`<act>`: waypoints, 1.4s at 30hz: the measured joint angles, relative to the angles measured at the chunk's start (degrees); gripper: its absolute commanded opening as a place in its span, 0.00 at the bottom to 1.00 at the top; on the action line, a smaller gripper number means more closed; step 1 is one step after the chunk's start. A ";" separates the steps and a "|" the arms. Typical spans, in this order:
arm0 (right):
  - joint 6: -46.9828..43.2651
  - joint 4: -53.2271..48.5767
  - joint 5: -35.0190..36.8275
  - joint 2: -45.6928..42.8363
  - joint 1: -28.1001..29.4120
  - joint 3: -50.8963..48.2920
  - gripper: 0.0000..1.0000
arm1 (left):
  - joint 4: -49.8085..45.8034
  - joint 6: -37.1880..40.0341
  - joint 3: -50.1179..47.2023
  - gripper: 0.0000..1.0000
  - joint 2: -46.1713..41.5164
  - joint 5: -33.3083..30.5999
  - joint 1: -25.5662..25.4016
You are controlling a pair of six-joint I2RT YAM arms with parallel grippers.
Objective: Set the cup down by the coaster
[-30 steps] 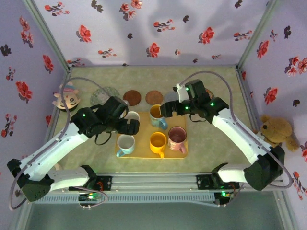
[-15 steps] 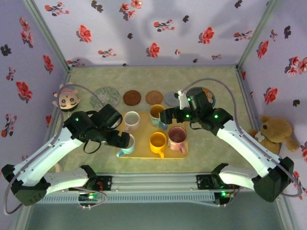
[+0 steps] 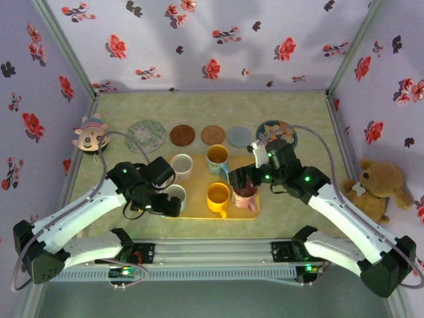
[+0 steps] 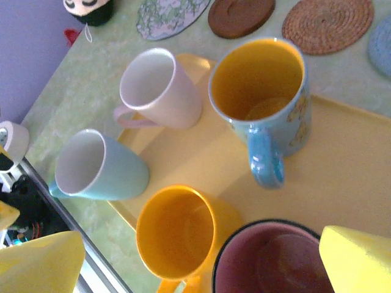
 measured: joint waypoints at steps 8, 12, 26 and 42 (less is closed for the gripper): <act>0.87 5.07 -0.55 -4.87 0.46 -6.03 1.00 | 4.42 -0.37 -2.89 0.93 -0.24 2.25 0.00; 0.85 6.05 -0.61 -4.98 0.94 -6.71 1.00 | 5.57 -0.15 -3.08 0.93 0.85 3.61 0.02; 1.11 8.41 0.11 -1.79 0.98 -6.78 1.00 | 6.21 4.28 -5.33 0.87 6.56 4.57 0.94; 1.77 9.66 4.81 -0.57 0.98 -6.78 1.00 | 11.98 4.59 -7.15 0.70 6.45 4.50 1.01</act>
